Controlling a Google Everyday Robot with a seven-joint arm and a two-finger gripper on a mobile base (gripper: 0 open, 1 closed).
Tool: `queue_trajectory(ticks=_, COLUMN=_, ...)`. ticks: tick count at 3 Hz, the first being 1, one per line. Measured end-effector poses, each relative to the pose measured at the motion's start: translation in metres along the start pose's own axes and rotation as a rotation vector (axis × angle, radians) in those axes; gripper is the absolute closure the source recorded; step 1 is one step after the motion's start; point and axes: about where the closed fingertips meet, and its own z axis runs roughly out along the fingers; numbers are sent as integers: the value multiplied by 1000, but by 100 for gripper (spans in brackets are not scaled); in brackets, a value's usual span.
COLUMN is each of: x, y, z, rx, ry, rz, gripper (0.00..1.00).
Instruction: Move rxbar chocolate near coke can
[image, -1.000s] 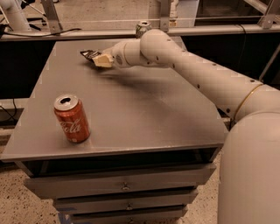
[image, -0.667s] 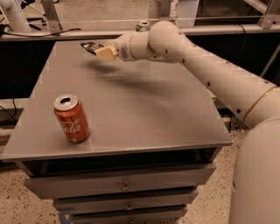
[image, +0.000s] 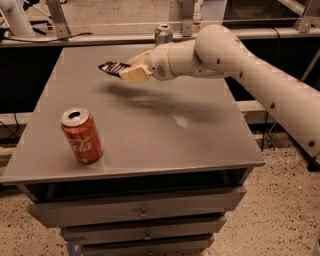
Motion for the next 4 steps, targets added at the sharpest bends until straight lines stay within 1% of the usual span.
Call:
queue_trajectory(ticks=1, x=20, y=26, z=-38, rx=-61, ry=43, rz=-65, gripper=100)
queue_trajectory(ticks=2, x=31, y=55, z=-68, rx=-127, ry=61, rz=-120, gripper=100)
queue_trajectory(ticks=3, x=33, y=86, z=-80, rx=-219, ry=81, rz=-191, gripper=100)
queue_trajectory(ticks=4, x=28, y=115, z=-84, rx=-306, ry=99, rz=-252, gripper=100)
